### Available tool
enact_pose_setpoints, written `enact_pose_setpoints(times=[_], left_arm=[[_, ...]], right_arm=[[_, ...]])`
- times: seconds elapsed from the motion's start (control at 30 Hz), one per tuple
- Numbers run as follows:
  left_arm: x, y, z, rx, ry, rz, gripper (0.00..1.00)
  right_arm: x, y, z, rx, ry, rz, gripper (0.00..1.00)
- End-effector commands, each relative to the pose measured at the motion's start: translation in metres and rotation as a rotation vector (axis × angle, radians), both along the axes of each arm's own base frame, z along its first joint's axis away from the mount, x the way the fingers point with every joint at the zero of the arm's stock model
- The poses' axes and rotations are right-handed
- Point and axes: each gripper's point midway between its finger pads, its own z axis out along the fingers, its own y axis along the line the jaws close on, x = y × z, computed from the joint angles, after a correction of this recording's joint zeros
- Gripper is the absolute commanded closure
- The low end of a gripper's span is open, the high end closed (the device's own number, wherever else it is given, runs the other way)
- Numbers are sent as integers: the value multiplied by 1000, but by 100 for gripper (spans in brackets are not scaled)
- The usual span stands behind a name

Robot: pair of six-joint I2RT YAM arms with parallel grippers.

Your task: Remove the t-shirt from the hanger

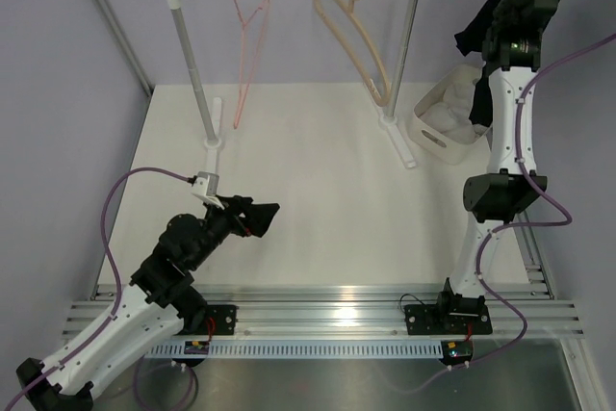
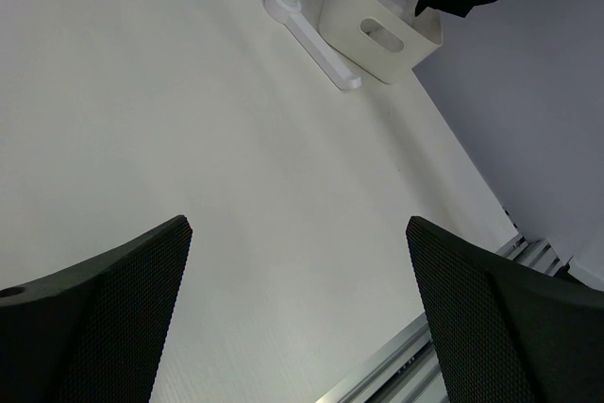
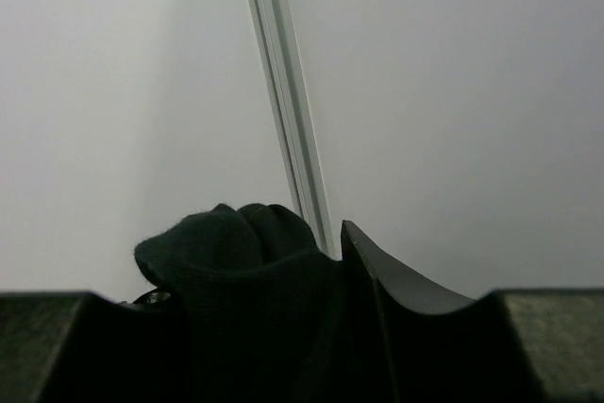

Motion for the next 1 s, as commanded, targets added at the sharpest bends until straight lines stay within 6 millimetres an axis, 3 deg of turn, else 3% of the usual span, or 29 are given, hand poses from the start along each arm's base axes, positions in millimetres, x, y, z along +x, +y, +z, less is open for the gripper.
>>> enact_pose_setpoints(times=[0.0, 0.03, 0.1, 0.13, 0.2, 0.23, 0.33, 0.47, 0.67, 0.73, 0.8, 0.97], left_arm=[[-3, -3, 11, -35, -27, -20, 1], [-3, -2, 13, -39, -32, -19, 1], [-3, -1, 13, -37, -34, -13, 1], [-3, -1, 13, -36, -34, -11, 1], [-1, 1, 11, -31, -32, 1, 1], [-1, 1, 9, -26, -27, 5, 1], [1, 3, 6, -24, -21, 18, 1], [1, 2, 7, -23, -24, 15, 1], [-3, 3, 10, -38, -31, 6, 1], [-3, 3, 10, -41, -35, 7, 1], [-3, 5, 9, -38, -33, 15, 1], [-2, 7, 10, -38, -34, 27, 1]], right_arm=[[6, 0, 2, -64, -43, -45, 100], [19, -4, -21, -58, 9, -60, 100], [26, -12, -46, -21, 43, -97, 100], [41, -14, -81, -1, 115, -103, 100], [44, -17, -107, 71, 121, -98, 100], [53, -19, -141, 94, 183, -96, 100], [60, -23, -186, 185, 268, -90, 100], [71, -23, -263, 314, 443, -72, 100], [76, -3, -346, 436, 605, 30, 100], [83, 7, -361, 494, 629, 93, 100], [87, 14, -398, 550, 723, 137, 100], [91, 28, -435, 663, 777, 183, 100]])
